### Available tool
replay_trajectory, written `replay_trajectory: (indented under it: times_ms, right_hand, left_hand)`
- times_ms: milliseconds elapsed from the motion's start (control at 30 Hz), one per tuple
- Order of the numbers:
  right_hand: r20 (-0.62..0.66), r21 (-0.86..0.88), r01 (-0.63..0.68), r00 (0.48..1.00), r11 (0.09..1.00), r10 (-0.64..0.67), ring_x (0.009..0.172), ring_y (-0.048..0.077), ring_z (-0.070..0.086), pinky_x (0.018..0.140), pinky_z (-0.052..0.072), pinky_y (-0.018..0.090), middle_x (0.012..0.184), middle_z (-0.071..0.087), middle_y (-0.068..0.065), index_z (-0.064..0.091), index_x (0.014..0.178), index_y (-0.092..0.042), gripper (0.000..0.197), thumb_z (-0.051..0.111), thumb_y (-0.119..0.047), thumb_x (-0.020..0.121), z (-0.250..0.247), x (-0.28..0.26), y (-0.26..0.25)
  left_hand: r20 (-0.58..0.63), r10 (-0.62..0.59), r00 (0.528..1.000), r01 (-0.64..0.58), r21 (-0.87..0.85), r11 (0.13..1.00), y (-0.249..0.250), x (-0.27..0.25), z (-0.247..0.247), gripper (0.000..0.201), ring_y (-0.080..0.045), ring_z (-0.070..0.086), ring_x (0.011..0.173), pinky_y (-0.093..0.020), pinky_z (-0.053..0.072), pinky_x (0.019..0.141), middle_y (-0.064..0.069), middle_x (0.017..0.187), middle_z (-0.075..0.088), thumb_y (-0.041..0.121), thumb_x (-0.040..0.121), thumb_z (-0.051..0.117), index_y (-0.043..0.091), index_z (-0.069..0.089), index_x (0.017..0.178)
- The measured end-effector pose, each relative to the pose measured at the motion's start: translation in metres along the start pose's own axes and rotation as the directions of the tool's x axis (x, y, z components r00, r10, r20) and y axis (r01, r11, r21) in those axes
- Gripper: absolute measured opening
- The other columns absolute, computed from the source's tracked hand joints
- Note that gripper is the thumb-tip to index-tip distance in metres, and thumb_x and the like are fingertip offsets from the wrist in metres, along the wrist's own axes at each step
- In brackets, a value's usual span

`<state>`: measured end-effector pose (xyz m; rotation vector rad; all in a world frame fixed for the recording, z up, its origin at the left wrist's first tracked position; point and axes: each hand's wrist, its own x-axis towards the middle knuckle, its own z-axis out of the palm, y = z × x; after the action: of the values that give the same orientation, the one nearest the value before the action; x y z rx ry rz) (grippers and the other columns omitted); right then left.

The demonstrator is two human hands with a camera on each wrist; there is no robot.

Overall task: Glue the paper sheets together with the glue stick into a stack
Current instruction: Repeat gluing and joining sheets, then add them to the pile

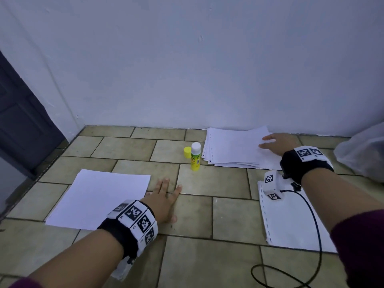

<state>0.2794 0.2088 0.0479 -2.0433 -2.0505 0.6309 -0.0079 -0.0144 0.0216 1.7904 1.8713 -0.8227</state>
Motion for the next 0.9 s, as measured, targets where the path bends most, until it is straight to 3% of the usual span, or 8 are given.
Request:
replay_trajectory:
  times_ms: [133, 267, 367, 500, 667, 767, 833, 900]
  right_hand:
    - [0.16, -0.096, 0.133, 0.98, 0.986, -0.117, 0.145, 0.023, 0.021, 0.114, 0.018, 0.032, 0.158, 0.018, 0.01, 0.023, 0.149, -0.007, 0.089, 0.067, -0.046, 0.083, -0.017, -0.058, -0.011]
    - [0.465, -0.253, 0.266, 0.876, 0.93, -0.124, 0.148, 0.02, -0.008, 0.12, 0.008, 0.039, 0.16, -0.013, 0.007, -0.008, 0.151, -0.007, 0.115, 0.061, -0.063, 0.078, 0.005, -0.148, -0.011]
    - [0.505, -0.288, 0.247, 0.86, 0.925, -0.072, 0.148, 0.02, -0.008, 0.12, 0.009, 0.042, 0.16, -0.013, 0.007, -0.01, 0.151, -0.006, 0.116, 0.059, -0.065, 0.079, 0.023, -0.182, -0.001]
    - [0.466, -0.256, 0.236, 0.88, 0.938, -0.094, 0.148, 0.019, 0.002, 0.118, 0.015, 0.033, 0.16, -0.006, 0.009, -0.003, 0.151, -0.004, 0.107, 0.061, -0.056, 0.083, 0.036, -0.194, 0.004]
    - [0.413, -0.209, 0.226, 0.902, 0.951, -0.123, 0.148, 0.022, -0.002, 0.118, 0.014, 0.033, 0.16, -0.008, 0.012, -0.004, 0.151, -0.003, 0.104, 0.059, -0.053, 0.086, 0.043, -0.199, 0.007]
    - [0.401, -0.208, 0.222, 0.908, 0.953, -0.124, 0.148, 0.023, -0.005, 0.119, 0.014, 0.036, 0.159, -0.011, 0.012, -0.007, 0.151, -0.002, 0.106, 0.059, -0.054, 0.086, 0.048, -0.202, 0.009]
    - [0.389, -0.211, 0.221, 0.913, 0.952, -0.126, 0.148, 0.022, -0.006, 0.119, 0.016, 0.039, 0.159, -0.011, 0.012, -0.007, 0.15, -0.002, 0.107, 0.06, -0.054, 0.085, 0.051, -0.203, 0.01]
    - [0.379, -0.204, 0.216, 0.917, 0.955, -0.127, 0.148, 0.023, -0.007, 0.119, 0.016, 0.038, 0.159, -0.012, 0.012, -0.007, 0.15, -0.001, 0.106, 0.06, -0.053, 0.086, 0.051, -0.204, 0.009]
  left_hand:
    - [0.013, 0.014, 1.0, -0.014, -0.016, 1.0, 0.0, -0.002, -0.002, 0.087, -0.03, -0.023, 0.144, -0.049, 0.012, 0.119, -0.016, 0.153, -0.032, 0.04, 0.097, 0.047, 0.024, -0.02, 0.15]
    - [-0.018, 0.027, 0.999, -0.027, -0.018, 0.999, -0.001, -0.007, -0.002, 0.084, -0.03, -0.021, 0.145, -0.048, 0.013, 0.118, -0.016, 0.155, -0.028, 0.04, 0.098, 0.045, 0.022, -0.019, 0.151]
    - [-0.06, 0.021, 0.998, -0.021, 0.0, 1.0, -0.001, -0.009, -0.002, 0.084, -0.029, -0.018, 0.146, -0.046, 0.014, 0.119, -0.014, 0.157, -0.024, 0.042, 0.098, 0.046, 0.024, -0.016, 0.152]
    - [-0.15, -0.016, 0.989, 0.024, 0.056, 0.998, 0.001, -0.013, 0.0, 0.083, -0.027, -0.016, 0.147, -0.048, 0.008, 0.118, -0.009, 0.16, -0.012, 0.047, 0.095, 0.049, 0.029, -0.008, 0.153]
    - [-0.309, 0.042, 0.95, -0.063, -0.057, 0.996, -0.012, -0.031, -0.004, 0.078, -0.022, -0.015, 0.147, -0.05, 0.006, 0.118, -0.003, 0.161, -0.005, 0.048, 0.094, 0.052, 0.025, 0.008, 0.154]
    - [-0.309, -0.182, 0.933, 0.107, -0.245, 0.964, -0.045, -0.04, -0.004, 0.089, -0.029, -0.013, 0.147, -0.054, 0.012, 0.116, -0.006, 0.161, -0.008, 0.057, 0.09, 0.053, 0.02, 0.003, 0.154]
    - [-0.185, -0.345, 0.92, 0.307, -0.203, 0.93, -0.064, -0.048, -0.001, 0.097, -0.035, 0.006, 0.146, -0.051, 0.023, 0.114, -0.011, 0.158, 0.009, 0.063, 0.083, 0.059, 0.014, 0.011, 0.152]
    - [-0.18, -0.348, 0.92, 0.335, -0.099, 0.937, -0.074, -0.055, 0.008, 0.066, -0.024, 0.045, 0.125, -0.036, 0.037, 0.104, -0.001, 0.128, 0.051, 0.065, 0.078, 0.061, 0.022, 0.045, 0.126]
